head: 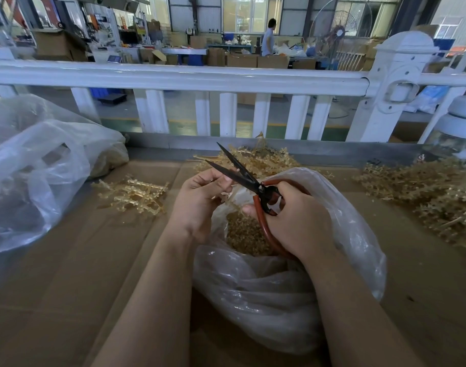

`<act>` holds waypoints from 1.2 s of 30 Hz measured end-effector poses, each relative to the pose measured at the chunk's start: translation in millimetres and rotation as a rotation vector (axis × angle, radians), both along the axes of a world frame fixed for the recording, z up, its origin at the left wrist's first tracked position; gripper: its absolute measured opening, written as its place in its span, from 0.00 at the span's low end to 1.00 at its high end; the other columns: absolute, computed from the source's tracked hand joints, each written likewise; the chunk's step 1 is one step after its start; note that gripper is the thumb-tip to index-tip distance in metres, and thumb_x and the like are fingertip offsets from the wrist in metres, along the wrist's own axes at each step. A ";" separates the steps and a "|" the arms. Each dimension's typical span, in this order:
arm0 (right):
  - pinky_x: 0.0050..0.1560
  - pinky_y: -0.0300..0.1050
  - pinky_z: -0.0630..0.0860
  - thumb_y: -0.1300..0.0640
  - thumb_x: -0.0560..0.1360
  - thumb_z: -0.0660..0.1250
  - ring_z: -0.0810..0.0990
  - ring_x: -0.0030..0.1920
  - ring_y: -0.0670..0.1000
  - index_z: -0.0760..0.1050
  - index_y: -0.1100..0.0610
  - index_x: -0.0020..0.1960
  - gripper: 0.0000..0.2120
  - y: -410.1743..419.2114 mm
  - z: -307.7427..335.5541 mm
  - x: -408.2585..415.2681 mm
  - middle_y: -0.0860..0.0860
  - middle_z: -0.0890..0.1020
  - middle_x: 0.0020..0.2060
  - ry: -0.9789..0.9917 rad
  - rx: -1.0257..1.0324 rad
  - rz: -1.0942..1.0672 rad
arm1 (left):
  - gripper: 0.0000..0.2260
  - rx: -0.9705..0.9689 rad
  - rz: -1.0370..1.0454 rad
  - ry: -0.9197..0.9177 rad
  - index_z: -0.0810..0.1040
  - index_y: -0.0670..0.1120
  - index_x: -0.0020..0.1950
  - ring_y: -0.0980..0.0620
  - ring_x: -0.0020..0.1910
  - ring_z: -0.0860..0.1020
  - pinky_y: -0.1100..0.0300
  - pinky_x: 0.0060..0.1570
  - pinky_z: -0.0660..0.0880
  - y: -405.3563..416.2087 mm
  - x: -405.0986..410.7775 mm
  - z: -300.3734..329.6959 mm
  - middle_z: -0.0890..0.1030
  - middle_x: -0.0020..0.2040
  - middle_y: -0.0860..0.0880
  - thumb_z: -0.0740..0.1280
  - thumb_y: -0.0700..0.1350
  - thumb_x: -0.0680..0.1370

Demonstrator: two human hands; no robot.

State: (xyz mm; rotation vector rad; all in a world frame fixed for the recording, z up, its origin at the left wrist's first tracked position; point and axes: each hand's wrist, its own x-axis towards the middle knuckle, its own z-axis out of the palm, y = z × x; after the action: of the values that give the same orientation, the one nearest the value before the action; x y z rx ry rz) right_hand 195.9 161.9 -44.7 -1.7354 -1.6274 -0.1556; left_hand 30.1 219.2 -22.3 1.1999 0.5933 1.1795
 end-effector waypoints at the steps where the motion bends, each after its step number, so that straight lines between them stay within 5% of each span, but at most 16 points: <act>1: 0.37 0.31 0.70 0.22 0.66 0.59 0.75 0.39 0.41 0.77 0.50 0.48 0.33 -0.3 0.0 0.0 0.40 0.80 0.40 0.001 0.002 0.002 | 0.06 -0.006 0.001 0.002 0.82 0.50 0.31 0.58 0.33 0.72 0.64 0.39 0.68 0.4 -0.2 0.0 0.78 0.31 0.53 0.69 0.43 0.68; 9: 0.40 0.43 0.80 0.21 0.68 0.55 0.78 0.37 0.44 0.79 0.52 0.45 0.35 -0.5 -1.3 0.0 0.43 0.82 0.37 -0.030 0.074 -0.012 | 0.03 -0.039 0.017 -0.013 0.78 0.45 0.36 0.57 0.32 0.72 0.60 0.41 0.67 2.1 -1.1 -1.1 0.77 0.32 0.51 0.70 0.43 0.68; 17: 0.35 0.28 0.67 0.22 0.66 0.60 0.71 0.32 0.37 0.76 0.45 0.44 0.27 -2.9 0.8 -1.1 0.34 0.72 0.32 0.018 0.036 0.018 | 0.04 -0.032 -0.016 -0.035 0.80 0.47 0.35 0.55 0.35 0.72 0.59 0.43 0.68 1.8 -1.7 -0.2 0.76 0.33 0.50 0.69 0.42 0.70; 23: 0.35 0.32 0.69 0.24 0.67 0.63 0.71 0.31 0.39 0.73 0.42 0.43 0.21 -2.9 0.6 -0.1 0.34 0.71 0.30 0.010 0.053 0.029 | 0.05 -0.031 -0.009 -0.036 0.81 0.47 0.35 0.55 0.35 0.73 0.59 0.45 0.68 1.8 -2.1 0.1 0.77 0.33 0.51 0.69 0.41 0.70; 32: 0.39 0.38 0.78 0.23 0.66 0.61 0.78 0.35 0.42 0.81 0.51 0.45 0.32 -0.2 -1.0 1.5 0.41 0.82 0.35 0.008 0.027 0.016 | 0.02 -0.023 0.012 -0.087 0.78 0.43 0.41 0.56 0.34 0.73 0.66 0.41 0.73 1.1 -1.1 0.2 0.78 0.34 0.51 0.69 0.40 0.70; 36: 0.38 0.35 0.74 0.20 0.65 0.53 0.75 0.35 0.42 0.81 0.50 0.47 0.37 -1.7 1.6 0.0 0.41 0.82 0.37 -0.020 0.041 -0.005 | 0.05 0.068 0.068 -0.032 0.74 0.40 0.42 0.56 0.34 0.74 0.66 0.39 0.73 2.7 1.7 -1.4 0.77 0.35 0.49 0.65 0.32 0.75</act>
State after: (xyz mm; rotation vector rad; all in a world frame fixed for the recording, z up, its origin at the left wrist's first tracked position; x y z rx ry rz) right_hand 195.9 160.2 -43.1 -1.7118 -1.6234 -0.2082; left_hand 31.8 221.9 -23.7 1.2245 0.5779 1.2833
